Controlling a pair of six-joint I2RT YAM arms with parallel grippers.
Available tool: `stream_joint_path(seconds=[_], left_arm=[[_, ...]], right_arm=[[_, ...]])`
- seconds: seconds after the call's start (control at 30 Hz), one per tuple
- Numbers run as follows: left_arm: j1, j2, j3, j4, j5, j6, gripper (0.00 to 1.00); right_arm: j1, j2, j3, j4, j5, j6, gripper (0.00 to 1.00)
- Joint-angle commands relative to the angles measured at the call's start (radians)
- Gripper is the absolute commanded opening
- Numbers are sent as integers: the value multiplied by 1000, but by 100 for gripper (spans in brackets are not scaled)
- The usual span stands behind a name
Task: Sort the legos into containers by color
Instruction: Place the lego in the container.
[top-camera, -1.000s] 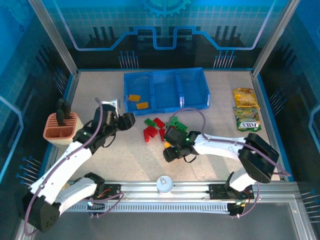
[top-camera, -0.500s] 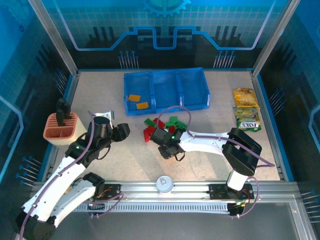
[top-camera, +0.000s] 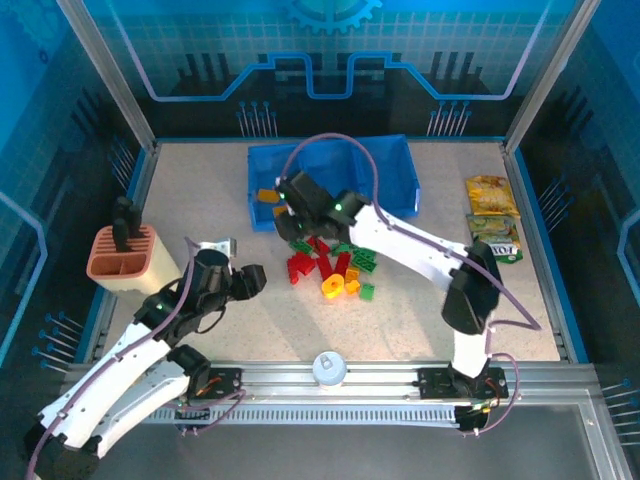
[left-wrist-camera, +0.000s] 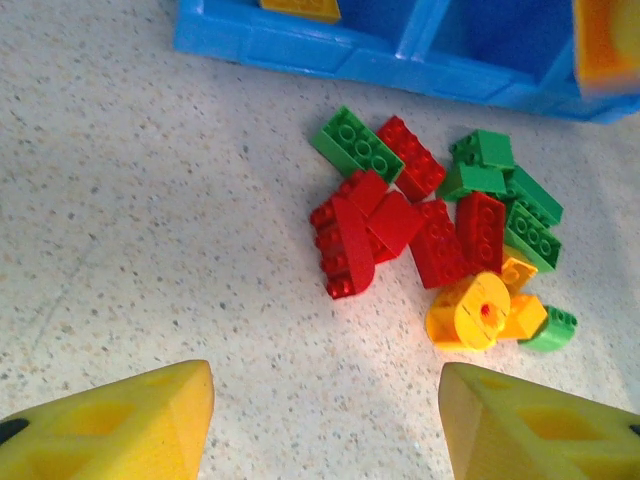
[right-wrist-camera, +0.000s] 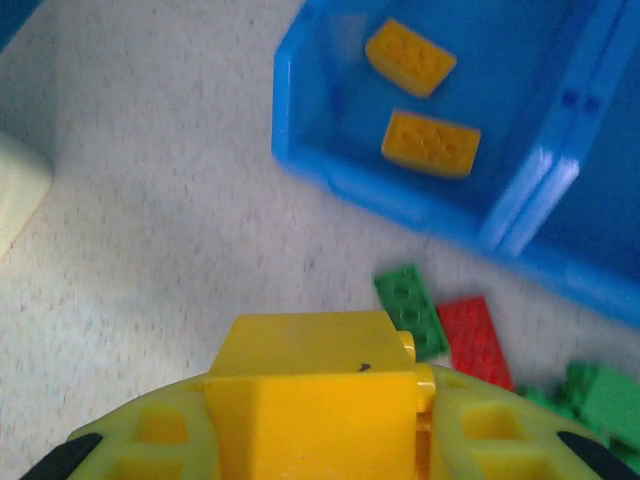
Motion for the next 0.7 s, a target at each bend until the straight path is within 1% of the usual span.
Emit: stream_joint_path(seconds=[0.0, 0.17, 0.27, 0.37, 0.53, 0.67], left_arm=[[-46, -59, -25, -60, -53, -60, 62], [-69, -130, -30, -126, -70, -82, 62], [-71, -150, -29, -146, -68, -85, 62], [-72, -151, -26, -150, -67, -85, 62], [-73, -145, -19, -143, -66, -80, 62], [-74, -118, -8, -140, -62, -73, 62]], right_arm=[[-46, 159, 146, -47, -69, -84, 32], [-104, 386, 427, -108, -92, -94, 32], [-114, 499, 581, -148, -78, -109, 32], [-116, 575, 690, -171, -70, -115, 34], [-123, 619, 731, -170, -69, -80, 39], [-121, 609, 717, -158, -75, -70, 48]])
